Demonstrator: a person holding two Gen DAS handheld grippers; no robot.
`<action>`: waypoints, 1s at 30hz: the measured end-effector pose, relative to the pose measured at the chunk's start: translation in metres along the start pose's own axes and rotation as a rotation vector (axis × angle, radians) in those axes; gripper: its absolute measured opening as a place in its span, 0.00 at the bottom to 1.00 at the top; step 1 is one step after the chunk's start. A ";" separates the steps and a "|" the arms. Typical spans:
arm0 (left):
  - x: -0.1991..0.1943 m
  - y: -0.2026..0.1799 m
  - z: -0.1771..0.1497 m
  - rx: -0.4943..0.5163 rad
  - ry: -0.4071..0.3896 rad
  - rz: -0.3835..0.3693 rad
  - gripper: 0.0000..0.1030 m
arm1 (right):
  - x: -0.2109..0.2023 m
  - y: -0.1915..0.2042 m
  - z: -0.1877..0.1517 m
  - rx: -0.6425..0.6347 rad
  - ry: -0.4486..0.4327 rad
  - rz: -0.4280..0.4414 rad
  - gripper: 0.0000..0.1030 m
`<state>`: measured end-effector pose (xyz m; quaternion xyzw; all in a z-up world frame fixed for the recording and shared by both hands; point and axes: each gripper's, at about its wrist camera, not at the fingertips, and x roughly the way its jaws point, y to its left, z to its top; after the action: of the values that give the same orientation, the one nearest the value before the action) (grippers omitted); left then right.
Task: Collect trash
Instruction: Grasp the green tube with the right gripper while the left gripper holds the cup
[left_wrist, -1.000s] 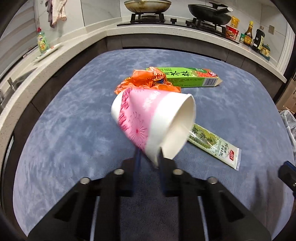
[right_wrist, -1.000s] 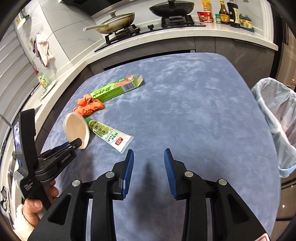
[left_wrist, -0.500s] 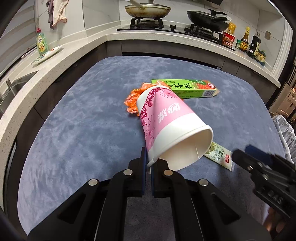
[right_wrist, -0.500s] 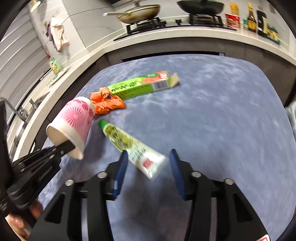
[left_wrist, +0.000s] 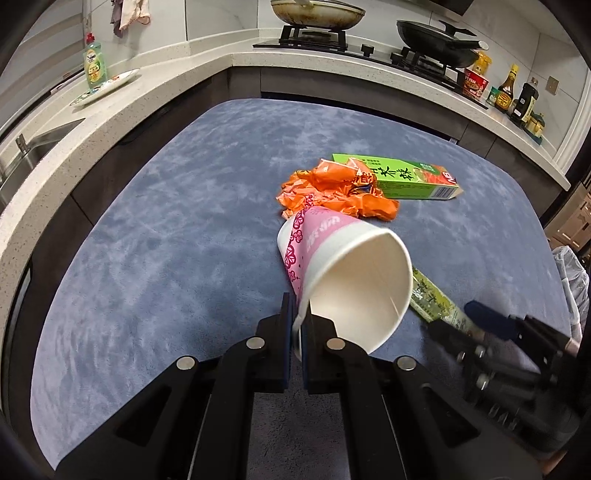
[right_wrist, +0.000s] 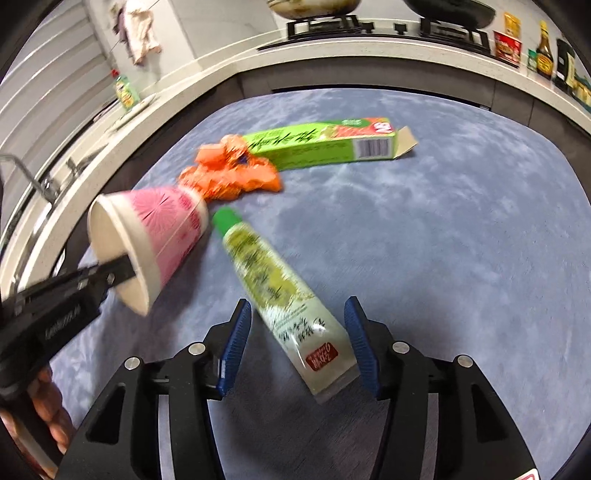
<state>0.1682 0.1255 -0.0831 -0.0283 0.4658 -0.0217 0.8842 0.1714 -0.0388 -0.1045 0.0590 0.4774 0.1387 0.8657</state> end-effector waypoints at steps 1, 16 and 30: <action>0.001 0.000 0.000 -0.003 0.003 -0.002 0.03 | -0.001 0.003 -0.003 -0.017 -0.001 -0.014 0.47; -0.016 -0.023 -0.015 0.040 0.004 -0.055 0.03 | -0.045 -0.013 -0.054 0.044 -0.019 -0.053 0.34; -0.052 -0.106 -0.047 0.177 0.002 -0.173 0.03 | -0.139 -0.098 -0.129 0.283 -0.105 -0.160 0.31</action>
<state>0.0992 0.0214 -0.0591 0.0101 0.4587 -0.1388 0.8776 0.0102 -0.1779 -0.0845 0.1491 0.4492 -0.0026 0.8809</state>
